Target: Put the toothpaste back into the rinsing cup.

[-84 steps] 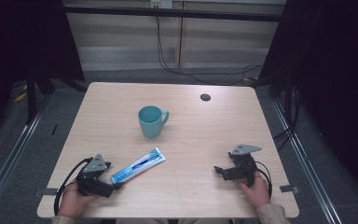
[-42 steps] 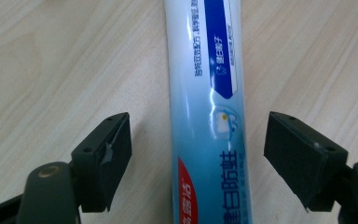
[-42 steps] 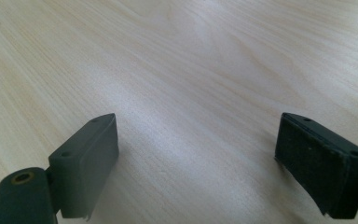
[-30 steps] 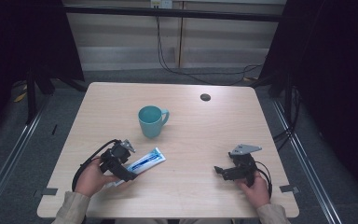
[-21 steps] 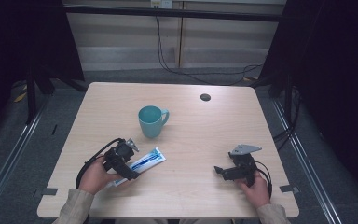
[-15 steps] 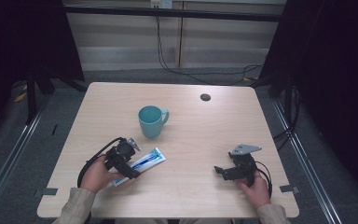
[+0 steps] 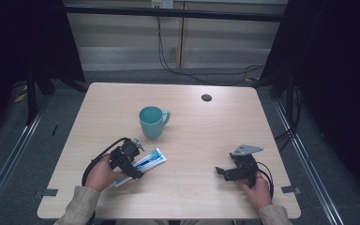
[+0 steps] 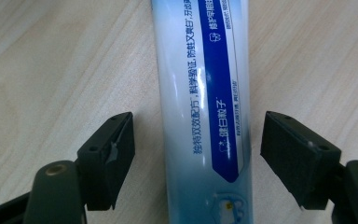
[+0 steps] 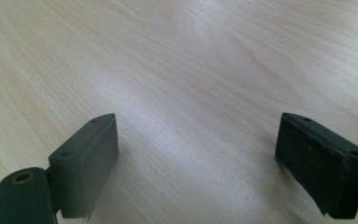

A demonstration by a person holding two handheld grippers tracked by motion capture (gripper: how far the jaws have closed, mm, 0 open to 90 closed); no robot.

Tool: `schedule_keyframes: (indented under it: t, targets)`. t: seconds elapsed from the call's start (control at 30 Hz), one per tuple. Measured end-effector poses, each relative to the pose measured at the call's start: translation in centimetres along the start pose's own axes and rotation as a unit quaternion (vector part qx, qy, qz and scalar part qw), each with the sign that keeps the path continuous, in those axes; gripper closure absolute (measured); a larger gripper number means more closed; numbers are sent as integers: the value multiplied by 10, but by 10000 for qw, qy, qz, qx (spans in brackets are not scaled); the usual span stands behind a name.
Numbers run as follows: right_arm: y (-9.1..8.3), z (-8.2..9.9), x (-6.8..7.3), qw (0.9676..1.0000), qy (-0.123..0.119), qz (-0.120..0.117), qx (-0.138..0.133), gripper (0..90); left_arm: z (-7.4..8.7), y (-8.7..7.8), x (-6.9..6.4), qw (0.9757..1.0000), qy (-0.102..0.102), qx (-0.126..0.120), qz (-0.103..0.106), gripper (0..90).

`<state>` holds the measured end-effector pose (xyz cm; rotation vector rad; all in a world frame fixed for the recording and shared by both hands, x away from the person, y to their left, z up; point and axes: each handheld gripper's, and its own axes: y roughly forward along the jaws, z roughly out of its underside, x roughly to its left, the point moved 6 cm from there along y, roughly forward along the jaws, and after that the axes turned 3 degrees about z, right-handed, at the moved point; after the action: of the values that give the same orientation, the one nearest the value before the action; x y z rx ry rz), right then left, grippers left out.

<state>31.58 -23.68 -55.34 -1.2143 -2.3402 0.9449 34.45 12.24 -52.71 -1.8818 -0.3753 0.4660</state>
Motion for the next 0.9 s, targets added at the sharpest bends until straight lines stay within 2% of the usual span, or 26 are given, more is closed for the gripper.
schedule_keyframes:
  t: [0.4, 0.43, 0.63, 0.7, 0.8, 0.9]
  targets:
    - [0, 0, 0, 10000, 3, 0, 2, 127, -5, 5, -2, 9999, 32, 121, 10, 291]
    - [0, 0, 0, 10000, 3, 0, 1, 127, -5, 5, -2, 9998, 66, 178, -60, 292]
    - [0, 0, 0, 10000, 2, 0, 1, 127, -10, 7, -5, 9994, 149, 251, -158, 314]
    - [0, 0, 0, 10000, 1, -1, 0, 127, -11, 6, -8, 9992, 223, 290, -182, 409]
    - [0, 0, 0, 10000, 0, 0, 0, 127, -12, 6, -8, 9991, 138, 333, -202, 432]
    - [0, 0, 0, 10000, -5, 1, -2, 127, -13, 6, -8, 9989, 163, 380, -210, 472]
